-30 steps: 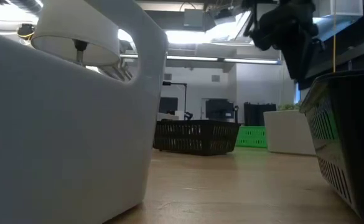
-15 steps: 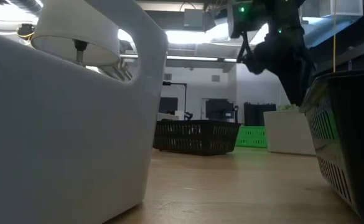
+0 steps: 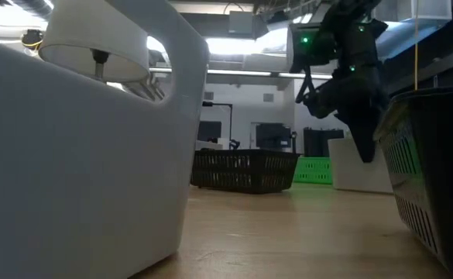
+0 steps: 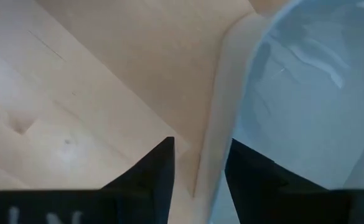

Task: Stack baskets by color
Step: Stack the middle gray bin on the top gray bin

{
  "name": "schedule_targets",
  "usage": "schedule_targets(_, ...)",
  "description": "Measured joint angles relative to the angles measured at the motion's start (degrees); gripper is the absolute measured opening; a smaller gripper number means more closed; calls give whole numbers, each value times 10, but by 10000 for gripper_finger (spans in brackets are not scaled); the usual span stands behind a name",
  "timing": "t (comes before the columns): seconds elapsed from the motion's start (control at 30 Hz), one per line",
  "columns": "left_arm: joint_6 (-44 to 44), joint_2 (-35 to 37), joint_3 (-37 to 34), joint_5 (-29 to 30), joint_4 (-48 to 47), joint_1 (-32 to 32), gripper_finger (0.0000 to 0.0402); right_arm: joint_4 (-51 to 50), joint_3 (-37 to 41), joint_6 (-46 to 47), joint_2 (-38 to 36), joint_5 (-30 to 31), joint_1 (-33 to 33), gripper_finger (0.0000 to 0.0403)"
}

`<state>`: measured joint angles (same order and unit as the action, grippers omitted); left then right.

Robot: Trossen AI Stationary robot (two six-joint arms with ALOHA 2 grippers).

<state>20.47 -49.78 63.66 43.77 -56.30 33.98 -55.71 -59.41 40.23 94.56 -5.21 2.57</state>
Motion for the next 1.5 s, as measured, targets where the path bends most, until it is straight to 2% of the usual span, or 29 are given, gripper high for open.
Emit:
schedule_targets(0.1, 0, 0, 0, -13, -4, 0, 0, 23, 11, 5, 0, 1, 0, 87)
schedule_targets(0.23, 0, 0, 0, -47, -3, 0, 0, 40, 16, 0, 0, 8, 0, 15)
schedule_targets(0.4, 0, 0, 0, -75, -3, 0, 0, 35, 0, -6, 0, 37, 0, 5)
schedule_targets(0.53, 0, 0, 0, -75, -3, 0, 0, 12, -38, -16, 0, 45, 0, 3)
schedule_targets(0.8, 0, 0, 0, -75, -3, 0, 0, -93, -194, -15, 0, 110, 0, 2)
schedule_targets(0.93, 0, 0, 0, -75, -3, 0, 0, -87, -270, -20, 0, 141, 0, 2)
schedule_targets(1.17, 0, 0, 0, -73, -3, 0, 0, 79, -297, -71, 0, 161, 6, 1)
schedule_targets(1.5, -1, 0, 0, -72, -3, 0, 0, 356, -297, -169, 19, 186, 64, 0)
